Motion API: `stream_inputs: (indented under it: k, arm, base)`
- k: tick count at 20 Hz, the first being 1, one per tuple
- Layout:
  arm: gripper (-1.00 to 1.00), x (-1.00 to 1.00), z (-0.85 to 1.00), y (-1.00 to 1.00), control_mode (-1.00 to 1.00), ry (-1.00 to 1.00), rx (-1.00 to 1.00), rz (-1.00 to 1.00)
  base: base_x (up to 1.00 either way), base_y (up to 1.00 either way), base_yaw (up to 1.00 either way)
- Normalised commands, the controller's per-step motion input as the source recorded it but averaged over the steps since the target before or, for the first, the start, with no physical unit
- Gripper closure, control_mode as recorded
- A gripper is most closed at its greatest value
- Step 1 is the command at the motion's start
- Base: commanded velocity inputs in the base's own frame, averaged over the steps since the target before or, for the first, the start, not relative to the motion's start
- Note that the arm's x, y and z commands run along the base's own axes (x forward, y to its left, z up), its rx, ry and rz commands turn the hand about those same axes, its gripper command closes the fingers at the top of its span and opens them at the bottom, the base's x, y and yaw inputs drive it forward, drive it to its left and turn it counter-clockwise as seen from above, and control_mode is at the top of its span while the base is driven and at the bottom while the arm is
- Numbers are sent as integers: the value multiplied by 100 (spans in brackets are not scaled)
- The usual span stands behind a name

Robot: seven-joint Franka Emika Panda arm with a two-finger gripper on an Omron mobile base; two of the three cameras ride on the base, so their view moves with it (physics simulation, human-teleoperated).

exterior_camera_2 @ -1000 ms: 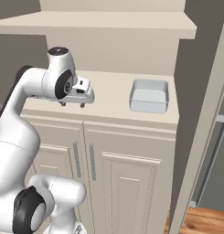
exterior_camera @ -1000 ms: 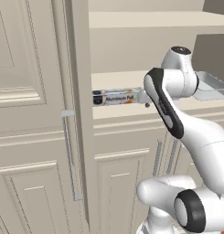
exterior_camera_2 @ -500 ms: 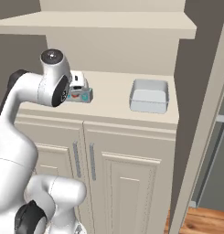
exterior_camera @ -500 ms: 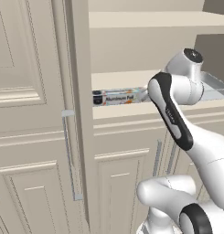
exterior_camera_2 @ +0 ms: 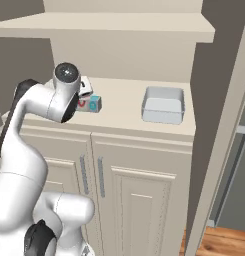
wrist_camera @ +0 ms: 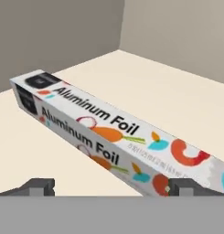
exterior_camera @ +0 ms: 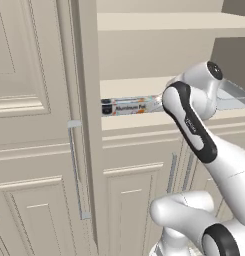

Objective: Retrieve the tupperware and aluminum foil from the cabinet and place them on the dining counter near the plate with squash and lemon wedge to prepare for storing leftovers.

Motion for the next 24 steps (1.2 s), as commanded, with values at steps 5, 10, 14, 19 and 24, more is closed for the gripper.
stream_inputs:
  k: [5,10,14,19,24]
  arm:
    - [-100,30,0,17,-100,0,0,28]
    - [-100,20,0,10,-100,-2,0,27]
    - [-100,18,0,2,-100,-2,0,21]
    - [-100,34,0,0,-100,0,0,14]
    - [-100,26,0,0,-100,0,0,16]
  base:
    - [0,0,0]
    - [0,0,0]
    - [0,0,0]
    - [0,0,0]
    - [0,0,0]
